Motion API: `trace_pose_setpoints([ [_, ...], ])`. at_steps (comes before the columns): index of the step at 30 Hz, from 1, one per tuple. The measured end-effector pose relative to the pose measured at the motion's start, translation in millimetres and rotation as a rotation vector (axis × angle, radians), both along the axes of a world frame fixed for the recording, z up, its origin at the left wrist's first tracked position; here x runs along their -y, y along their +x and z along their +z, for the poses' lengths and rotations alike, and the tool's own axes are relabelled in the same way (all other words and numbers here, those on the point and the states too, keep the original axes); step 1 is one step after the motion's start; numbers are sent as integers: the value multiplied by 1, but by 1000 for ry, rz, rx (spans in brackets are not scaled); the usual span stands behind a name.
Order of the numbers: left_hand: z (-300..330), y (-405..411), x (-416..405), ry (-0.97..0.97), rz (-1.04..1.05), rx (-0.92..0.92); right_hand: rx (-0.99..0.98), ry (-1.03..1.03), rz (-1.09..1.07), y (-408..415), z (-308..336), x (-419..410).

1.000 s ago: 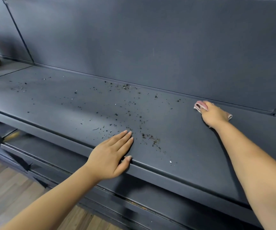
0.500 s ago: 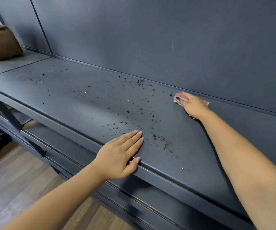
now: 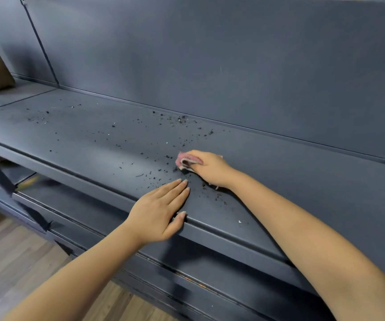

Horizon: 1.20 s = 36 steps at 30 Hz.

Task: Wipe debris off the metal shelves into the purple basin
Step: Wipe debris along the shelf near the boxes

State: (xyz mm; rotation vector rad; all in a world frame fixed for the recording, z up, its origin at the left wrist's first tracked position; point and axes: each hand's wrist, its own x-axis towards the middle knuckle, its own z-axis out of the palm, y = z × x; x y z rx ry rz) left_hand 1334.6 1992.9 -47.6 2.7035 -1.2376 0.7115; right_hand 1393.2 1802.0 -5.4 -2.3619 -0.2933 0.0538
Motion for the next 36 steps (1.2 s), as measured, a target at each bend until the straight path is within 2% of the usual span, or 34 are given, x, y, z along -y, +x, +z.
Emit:
trace_pose_setpoints([
  [7, 4, 0, -3, 34, -13, 24, 93, 100, -353, -49, 15, 67],
  [12, 8, 4, -18, 32, 23, 38, 22, -135, -604, -88, 5, 128],
  [15, 3, 8, -24, 14, 67, -28, 19, -251, -638, -99, -1, 120],
  [20, 1, 8, -21, -29, 68, -57, 70, -275, -570, -92, 3, 55],
  [25, 1, 8, -21, -55, 72, -103, 64, -186, -449, -78, 3, -3],
  [29, 3, 8, -22, -33, 76, -127, 9, -109, -410, -77, 7, -13],
  [32, 3, 8, -24, -26, 80, -136, 66, -59, -518, -91, 14, 4],
  [36, 4, 9, -25, -18, 57, -157, 73, -145, -753, -128, 14, 52],
])
